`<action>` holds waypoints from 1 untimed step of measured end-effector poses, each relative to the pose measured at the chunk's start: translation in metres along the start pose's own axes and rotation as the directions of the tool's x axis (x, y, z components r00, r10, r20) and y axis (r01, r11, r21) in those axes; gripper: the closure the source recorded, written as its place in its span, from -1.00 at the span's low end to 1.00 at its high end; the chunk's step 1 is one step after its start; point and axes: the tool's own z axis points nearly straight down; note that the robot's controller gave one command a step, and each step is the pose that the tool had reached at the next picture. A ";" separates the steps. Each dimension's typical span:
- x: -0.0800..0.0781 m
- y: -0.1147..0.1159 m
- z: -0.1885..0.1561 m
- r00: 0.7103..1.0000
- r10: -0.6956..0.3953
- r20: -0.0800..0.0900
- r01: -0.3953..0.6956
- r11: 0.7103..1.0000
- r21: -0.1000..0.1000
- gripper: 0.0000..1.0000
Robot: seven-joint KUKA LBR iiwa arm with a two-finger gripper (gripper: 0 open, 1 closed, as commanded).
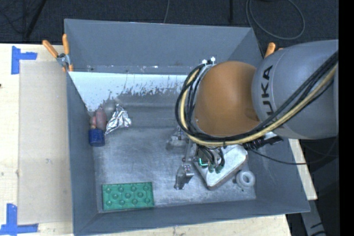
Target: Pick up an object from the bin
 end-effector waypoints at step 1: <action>0.012 -0.086 0.062 0.985 0.175 0.002 -0.175 0.985 0.001 -1.00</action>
Offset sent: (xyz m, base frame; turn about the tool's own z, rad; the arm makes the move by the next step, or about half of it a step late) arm -0.0107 -0.0832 -0.0593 0.1696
